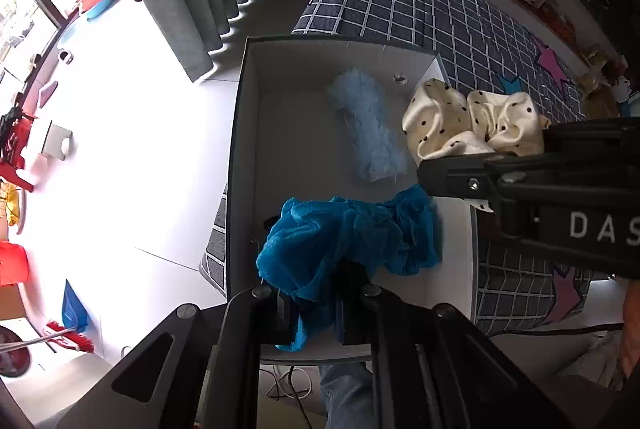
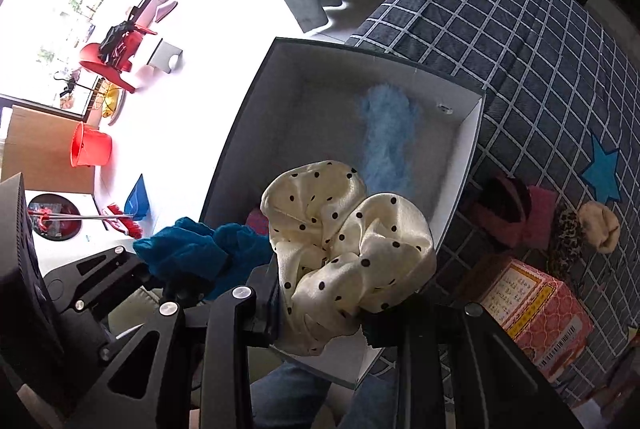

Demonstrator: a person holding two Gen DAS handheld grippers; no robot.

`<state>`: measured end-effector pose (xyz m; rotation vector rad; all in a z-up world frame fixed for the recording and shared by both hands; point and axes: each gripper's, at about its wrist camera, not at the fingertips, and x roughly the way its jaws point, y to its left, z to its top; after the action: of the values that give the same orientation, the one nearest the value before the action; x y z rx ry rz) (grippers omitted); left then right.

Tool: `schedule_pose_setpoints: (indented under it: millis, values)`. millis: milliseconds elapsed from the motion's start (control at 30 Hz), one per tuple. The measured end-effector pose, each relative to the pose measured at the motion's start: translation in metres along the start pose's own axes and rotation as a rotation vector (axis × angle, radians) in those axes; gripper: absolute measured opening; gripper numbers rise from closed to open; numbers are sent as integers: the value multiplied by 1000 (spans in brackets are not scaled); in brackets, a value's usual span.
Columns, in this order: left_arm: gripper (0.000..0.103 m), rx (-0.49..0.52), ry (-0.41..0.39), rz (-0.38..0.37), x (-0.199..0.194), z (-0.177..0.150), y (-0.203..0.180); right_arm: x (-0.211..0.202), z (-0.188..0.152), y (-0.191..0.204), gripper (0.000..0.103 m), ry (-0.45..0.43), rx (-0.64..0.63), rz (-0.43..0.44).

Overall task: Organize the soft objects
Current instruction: 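Open both tools to drop the blue cloth and scrunchie into the box, then move both tools back toward the remaining items on the bedspread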

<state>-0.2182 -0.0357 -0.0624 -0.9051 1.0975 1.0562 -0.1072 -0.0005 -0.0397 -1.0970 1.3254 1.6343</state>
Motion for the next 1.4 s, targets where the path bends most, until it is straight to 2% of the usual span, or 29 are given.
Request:
schedule_pose_setpoints:
  millis: [167, 233, 267, 300, 333, 367, 400, 467, 533, 567, 600, 633, 667, 733, 967, 1400]
  values:
    - [14, 8, 14, 0, 4, -2, -3, 6, 2, -1, 31, 21, 9, 13]
    - [20, 23, 4, 5, 4, -2, -7, 8, 2, 0, 32, 29, 5, 14]
    - [28, 38, -1, 10, 3, -3, -10, 9, 2, -1, 41, 30, 5, 11]
    - [40, 46, -6, 16, 3, -3, -11, 8, 2, 0, 54, 30, 6, 8]
    - [48, 49, -13, 25, 2, -3, -12, 8, 2, 0, 57, 28, 4, 6]
    - [64, 49, -18, 32, 2, -3, -13, 6, 1, 0, 58, 27, -1, -1]
    - [73, 47, -24, 40, 2, -3, -13, 6, 0, -1, 58, 27, -4, -6]
    - [79, 43, -26, 44, 1, -3, -13, 4, 0, -3, 58, 25, -2, -11]
    - [80, 41, -22, 49, 1, -2, -14, 2, 0, -5, 59, 24, 9, -6]
    - [82, 38, -24, 53, 1, -2, -14, 1, 0, -7, 73, 23, 17, -7]
    - [88, 29, -26, 46, 1, -2, -13, 1, 0, -8, 95, 22, 22, -9]
    - [92, 21, -26, 38, 1, -3, -11, -1, 0, -9, 100, 20, 26, -19]
    - [103, 9, -24, 36, 1, -3, -10, -2, 0, -10, 102, 16, 27, -23]
    - [103, -1, -29, 48, 2, -3, -8, -4, -1, -13, 102, 22, 30, -21]
    - [103, -43, -23, 21, 1, 1, -4, -11, -4, -19, 102, 13, 36, -54]
    - [103, -33, -20, 45, -8, 0, -8, -18, -5, -7, 102, -21, -32, -95]
